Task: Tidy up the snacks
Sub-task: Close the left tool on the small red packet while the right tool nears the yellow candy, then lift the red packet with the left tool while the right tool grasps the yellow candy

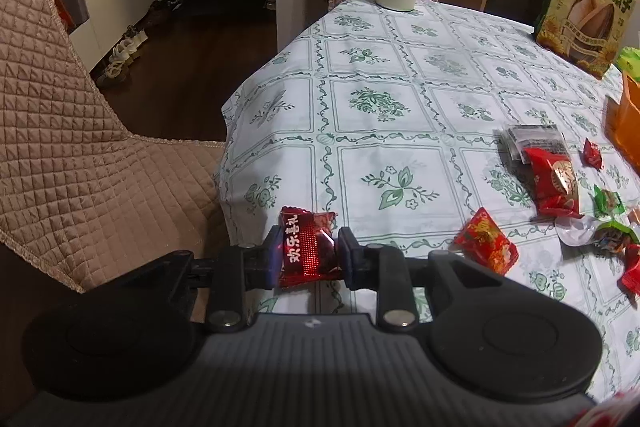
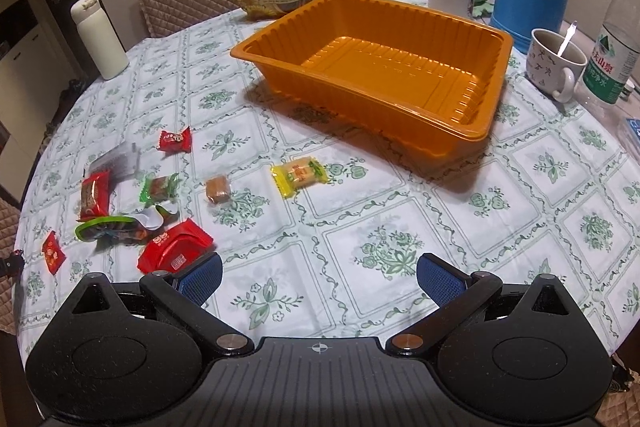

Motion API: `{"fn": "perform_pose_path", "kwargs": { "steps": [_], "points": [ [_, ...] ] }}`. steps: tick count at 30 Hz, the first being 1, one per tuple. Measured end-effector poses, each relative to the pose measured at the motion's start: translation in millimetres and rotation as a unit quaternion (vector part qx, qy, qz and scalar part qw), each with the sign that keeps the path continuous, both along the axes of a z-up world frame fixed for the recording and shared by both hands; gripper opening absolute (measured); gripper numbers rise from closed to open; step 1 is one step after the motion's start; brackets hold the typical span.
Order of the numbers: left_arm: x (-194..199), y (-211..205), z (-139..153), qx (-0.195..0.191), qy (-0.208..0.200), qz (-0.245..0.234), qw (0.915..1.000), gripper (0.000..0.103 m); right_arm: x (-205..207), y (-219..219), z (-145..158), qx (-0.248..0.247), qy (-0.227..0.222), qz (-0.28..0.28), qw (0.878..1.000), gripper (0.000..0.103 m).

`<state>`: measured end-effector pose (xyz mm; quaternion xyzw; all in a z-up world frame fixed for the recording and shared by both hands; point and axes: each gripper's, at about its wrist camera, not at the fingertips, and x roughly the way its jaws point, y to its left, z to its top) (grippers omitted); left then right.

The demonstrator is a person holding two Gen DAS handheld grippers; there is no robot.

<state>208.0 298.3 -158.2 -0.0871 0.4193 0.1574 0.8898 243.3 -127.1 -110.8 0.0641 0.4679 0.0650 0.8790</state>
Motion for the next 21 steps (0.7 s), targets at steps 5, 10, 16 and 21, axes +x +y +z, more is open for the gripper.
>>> {"fn": "perform_pose_path", "kwargs": {
  "steps": [5, 10, 16, 21],
  "points": [
    [2, -3, 1, 0.016, 0.003, -0.021, 0.9996, 0.023, 2, 2, -1, -0.001, -0.001, 0.001, 1.0, 0.103],
    [4, -6, 5, 0.023, -0.001, -0.039, 0.999, 0.023, 2, 4, -2, -0.006, -0.011, 0.003, 1.0, 0.103],
    [7, -12, 16, 0.014, -0.013, -0.052, 0.9985, 0.022, 9, 5, -8, -0.006, -0.033, 0.018, 0.999, 0.079],
    [12, -25, 25, 0.009, -0.021, -0.065, 0.9976, 0.022, 26, 5, -17, -0.011, -0.052, 0.035, 0.998, 0.062]
  ]
}}
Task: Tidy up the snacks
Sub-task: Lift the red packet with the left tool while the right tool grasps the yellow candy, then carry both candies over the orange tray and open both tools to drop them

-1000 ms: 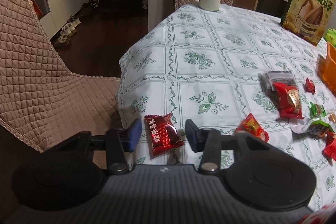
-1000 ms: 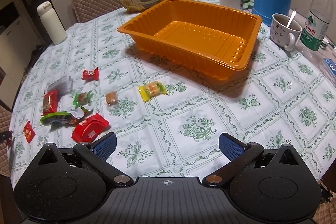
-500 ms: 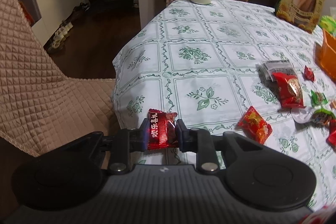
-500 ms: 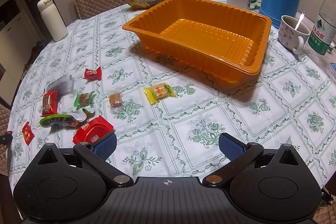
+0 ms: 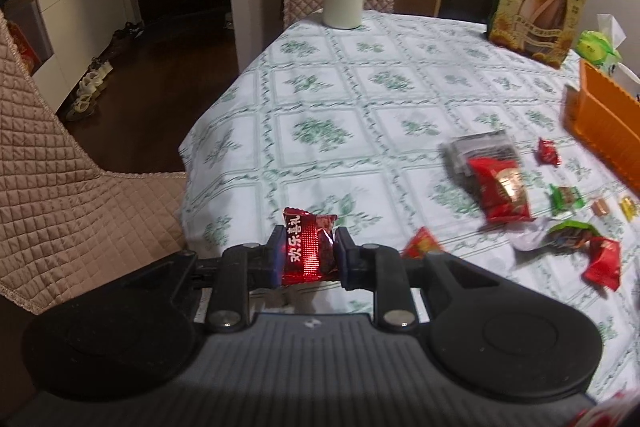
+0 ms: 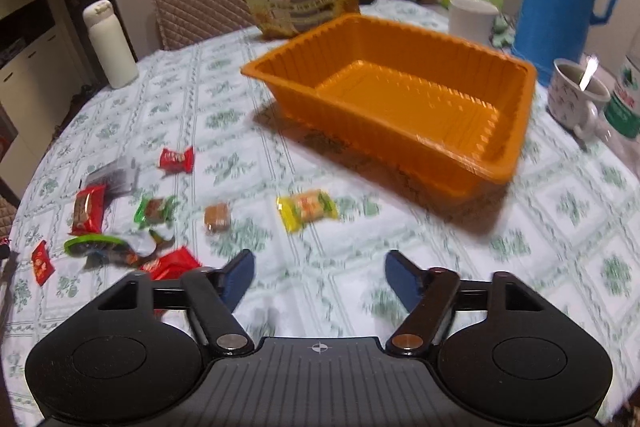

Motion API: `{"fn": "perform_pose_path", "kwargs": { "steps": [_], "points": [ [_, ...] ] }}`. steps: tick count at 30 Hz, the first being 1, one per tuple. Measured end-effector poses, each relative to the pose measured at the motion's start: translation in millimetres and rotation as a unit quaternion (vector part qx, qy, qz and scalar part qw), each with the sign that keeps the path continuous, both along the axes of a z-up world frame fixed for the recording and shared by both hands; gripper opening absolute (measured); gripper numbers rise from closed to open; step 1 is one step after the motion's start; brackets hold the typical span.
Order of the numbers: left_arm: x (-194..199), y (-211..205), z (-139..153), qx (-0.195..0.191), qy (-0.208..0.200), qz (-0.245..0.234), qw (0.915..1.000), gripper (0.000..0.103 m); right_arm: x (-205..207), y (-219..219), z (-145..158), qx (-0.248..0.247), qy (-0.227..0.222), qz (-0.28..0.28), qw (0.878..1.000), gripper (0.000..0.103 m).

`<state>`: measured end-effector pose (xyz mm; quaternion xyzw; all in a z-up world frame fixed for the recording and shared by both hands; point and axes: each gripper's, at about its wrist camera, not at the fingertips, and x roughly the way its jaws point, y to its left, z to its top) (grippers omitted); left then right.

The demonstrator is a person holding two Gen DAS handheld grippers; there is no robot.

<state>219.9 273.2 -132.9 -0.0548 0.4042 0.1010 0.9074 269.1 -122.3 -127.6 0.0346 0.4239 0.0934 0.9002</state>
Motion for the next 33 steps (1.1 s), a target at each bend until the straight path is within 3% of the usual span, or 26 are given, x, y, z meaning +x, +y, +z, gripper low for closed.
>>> {"fn": "perform_pose_path", "kwargs": {
  "steps": [4, 17, 22, 24, 33],
  "points": [
    [3, -11, 6, 0.0, -0.006, -0.003, 1.0, 0.022, 17, 1, -10, 0.006, 0.001, 0.016, 1.0, 0.053],
    [-4, -48, 21, 0.005, -0.011, 0.031, 0.9995, 0.023, 59, 2, -39, -0.003, 0.005, 0.07, 0.997, 0.044],
    [-9, -61, 25, 0.01, -0.009, 0.04, 0.9991, 0.023, 63, 8, -42, -0.023, -0.014, 0.093, 0.995, 0.04],
    [-10, -67, 26, 0.01, -0.009, 0.04, 0.9991, 0.023, 62, 10, -43, -0.038, -0.022, 0.106, 0.993, 0.033],
    [-1, -101, 35, 0.01, -0.015, 0.014, 0.9997, 0.023, 59, 3, -37, -0.023, -0.025, 0.137, 0.99, 0.026]
  ]
}}
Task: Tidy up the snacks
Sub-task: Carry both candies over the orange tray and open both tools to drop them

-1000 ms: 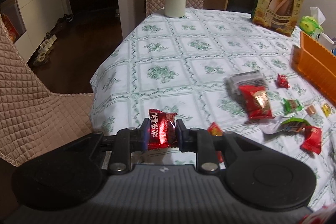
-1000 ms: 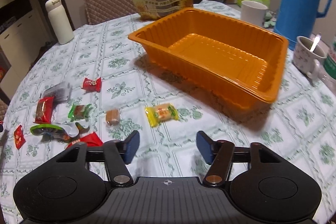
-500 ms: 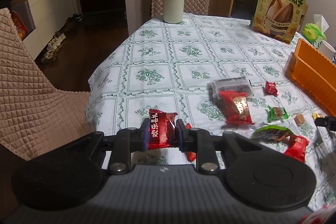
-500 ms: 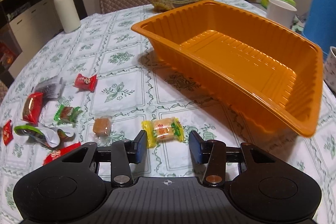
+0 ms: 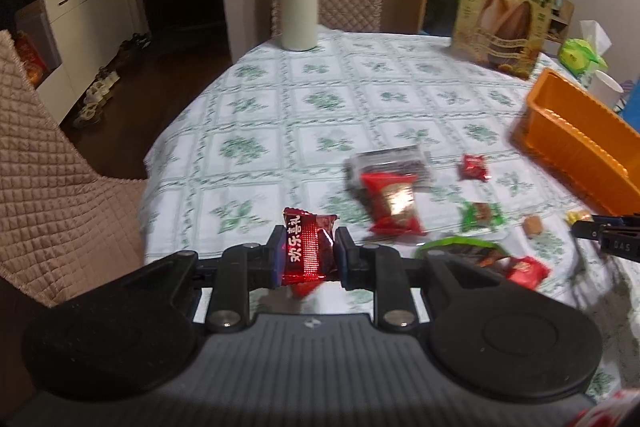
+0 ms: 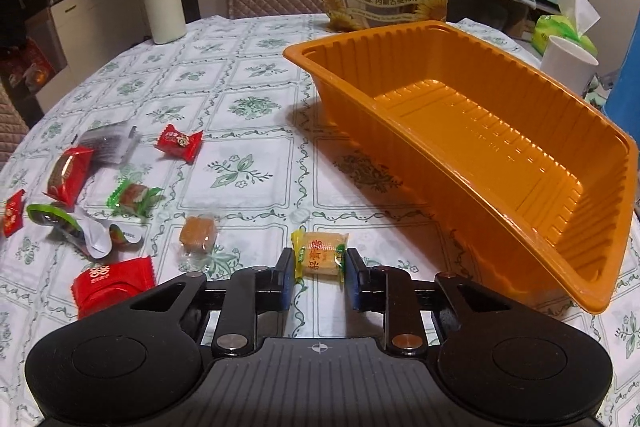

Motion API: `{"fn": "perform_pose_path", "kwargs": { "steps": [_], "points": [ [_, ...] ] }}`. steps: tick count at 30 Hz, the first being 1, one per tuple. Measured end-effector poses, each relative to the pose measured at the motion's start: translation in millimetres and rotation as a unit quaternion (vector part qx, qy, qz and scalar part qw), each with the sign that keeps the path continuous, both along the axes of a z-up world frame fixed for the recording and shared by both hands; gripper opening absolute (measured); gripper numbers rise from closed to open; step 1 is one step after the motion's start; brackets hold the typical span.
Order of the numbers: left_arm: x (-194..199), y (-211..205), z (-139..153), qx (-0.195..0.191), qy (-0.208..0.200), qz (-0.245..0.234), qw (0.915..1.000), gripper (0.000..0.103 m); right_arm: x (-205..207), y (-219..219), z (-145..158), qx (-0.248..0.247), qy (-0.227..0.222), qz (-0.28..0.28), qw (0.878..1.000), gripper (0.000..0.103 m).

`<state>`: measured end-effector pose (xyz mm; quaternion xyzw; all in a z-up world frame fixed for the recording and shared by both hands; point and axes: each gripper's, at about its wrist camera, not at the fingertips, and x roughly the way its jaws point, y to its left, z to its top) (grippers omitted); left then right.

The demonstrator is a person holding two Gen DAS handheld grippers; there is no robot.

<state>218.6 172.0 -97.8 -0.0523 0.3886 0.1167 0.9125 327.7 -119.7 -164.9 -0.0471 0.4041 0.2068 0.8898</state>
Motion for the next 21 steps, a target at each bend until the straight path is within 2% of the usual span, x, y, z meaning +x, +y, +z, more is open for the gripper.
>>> {"fn": "perform_pose_path", "kwargs": {
  "steps": [8, 10, 15, 21],
  "points": [
    [30, -53, 12, -0.008, -0.016, -0.07, 0.9974, 0.023, -14, -24, 37, 0.049, 0.001, 0.003, 0.999, 0.026],
    [39, -66, 17, -0.02, -0.022, -0.092, 0.9953, 0.023, -18, -31, 48, 0.057, -0.002, 0.0, 0.998, 0.026],
    [67, -104, 26, -0.031, -0.036, -0.145, 0.9883, 0.023, -22, -53, 74, 0.075, -0.012, -0.026, 0.997, 0.026],
    [109, -154, 33, -0.046, -0.05, -0.209, 0.9757, 0.023, -8, -84, 93, 0.083, -0.02, -0.078, 0.993, 0.027]
  ]
}}
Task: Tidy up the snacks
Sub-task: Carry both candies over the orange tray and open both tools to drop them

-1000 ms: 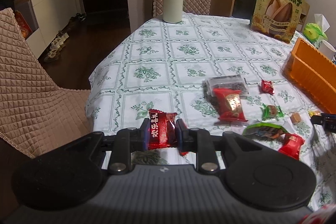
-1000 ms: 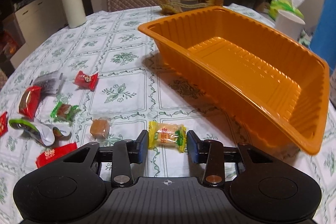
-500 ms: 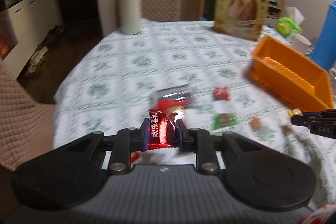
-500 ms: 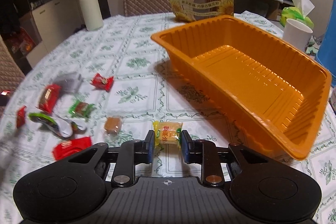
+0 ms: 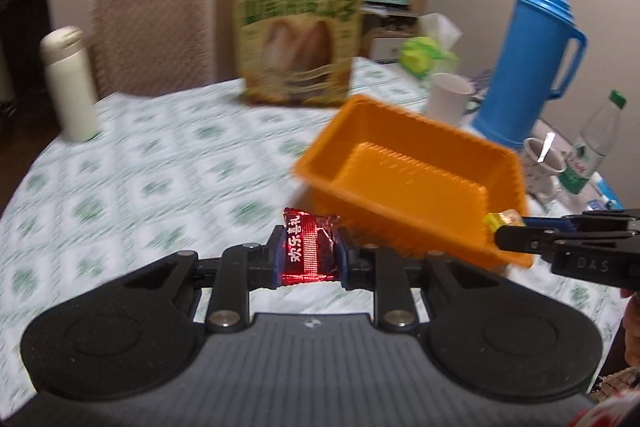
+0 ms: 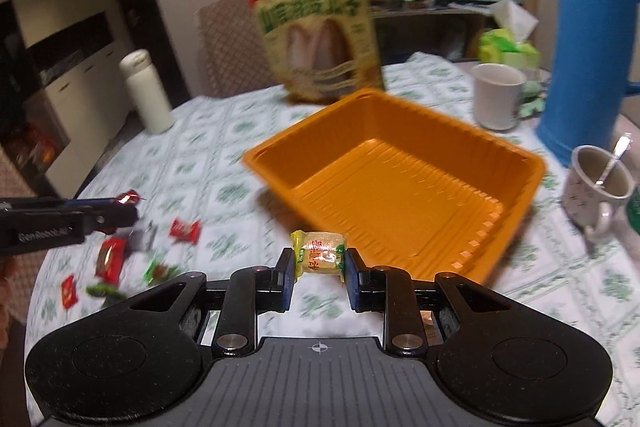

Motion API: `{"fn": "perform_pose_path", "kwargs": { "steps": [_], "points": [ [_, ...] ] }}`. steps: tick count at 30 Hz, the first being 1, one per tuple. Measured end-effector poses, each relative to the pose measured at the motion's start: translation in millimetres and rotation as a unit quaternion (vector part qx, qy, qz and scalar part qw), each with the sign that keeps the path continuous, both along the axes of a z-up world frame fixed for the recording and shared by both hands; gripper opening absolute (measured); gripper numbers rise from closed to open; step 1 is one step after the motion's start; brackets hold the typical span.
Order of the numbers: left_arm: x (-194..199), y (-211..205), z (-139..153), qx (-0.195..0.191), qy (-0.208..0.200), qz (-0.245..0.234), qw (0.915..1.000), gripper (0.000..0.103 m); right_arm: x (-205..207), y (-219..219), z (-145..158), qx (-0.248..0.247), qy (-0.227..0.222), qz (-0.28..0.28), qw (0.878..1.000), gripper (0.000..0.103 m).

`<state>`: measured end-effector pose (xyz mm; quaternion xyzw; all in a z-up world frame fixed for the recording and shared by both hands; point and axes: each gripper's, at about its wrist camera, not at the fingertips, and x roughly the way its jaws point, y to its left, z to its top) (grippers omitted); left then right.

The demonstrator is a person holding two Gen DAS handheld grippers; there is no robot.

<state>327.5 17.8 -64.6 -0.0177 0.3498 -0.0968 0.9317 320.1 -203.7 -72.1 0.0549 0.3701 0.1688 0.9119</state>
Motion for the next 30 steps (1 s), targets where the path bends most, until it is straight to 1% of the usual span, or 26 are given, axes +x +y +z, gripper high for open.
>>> {"fn": "perform_pose_path", "kwargs": {
  "steps": [3, 8, 13, 20, 26, 27, 28, 30],
  "points": [
    [19, -24, 0, -0.012, -0.005, -0.031, 0.9994, 0.023, 11, -14, 1, -0.002, 0.001, -0.026, 1.0, 0.027],
    [49, -58, -6, -0.01, -0.002, -0.077, 0.997, 0.023, 29, -31, -6, -0.005, 0.009, -0.059, 0.998, 0.027],
    [71, -83, -15, 0.009, 0.007, -0.104, 0.9945, 0.023, 45, -42, -18, -0.011, 0.023, -0.076, 0.997, 0.027],
    [97, -98, -29, 0.02, 0.025, -0.117, 0.9926, 0.023, 66, -49, -32, -0.009, 0.043, -0.086, 0.995, 0.027],
    [112, -105, -36, 0.022, 0.034, -0.113, 0.9928, 0.024, 78, -51, -38, -0.007, 0.052, -0.089, 0.995, 0.027],
    [113, -105, -37, 0.022, 0.034, -0.11, 0.9931, 0.025, 79, -52, -39, -0.007, 0.052, -0.089, 0.995, 0.027],
    [114, -105, -37, 0.021, 0.034, -0.11, 0.9931, 0.029, 80, -52, -39, -0.006, 0.053, -0.089, 0.995, 0.027],
    [114, -106, -38, 0.022, 0.031, -0.109, 0.9933, 0.03, 81, -53, -40, -0.005, 0.055, -0.089, 0.995, 0.027]
  ]
}}
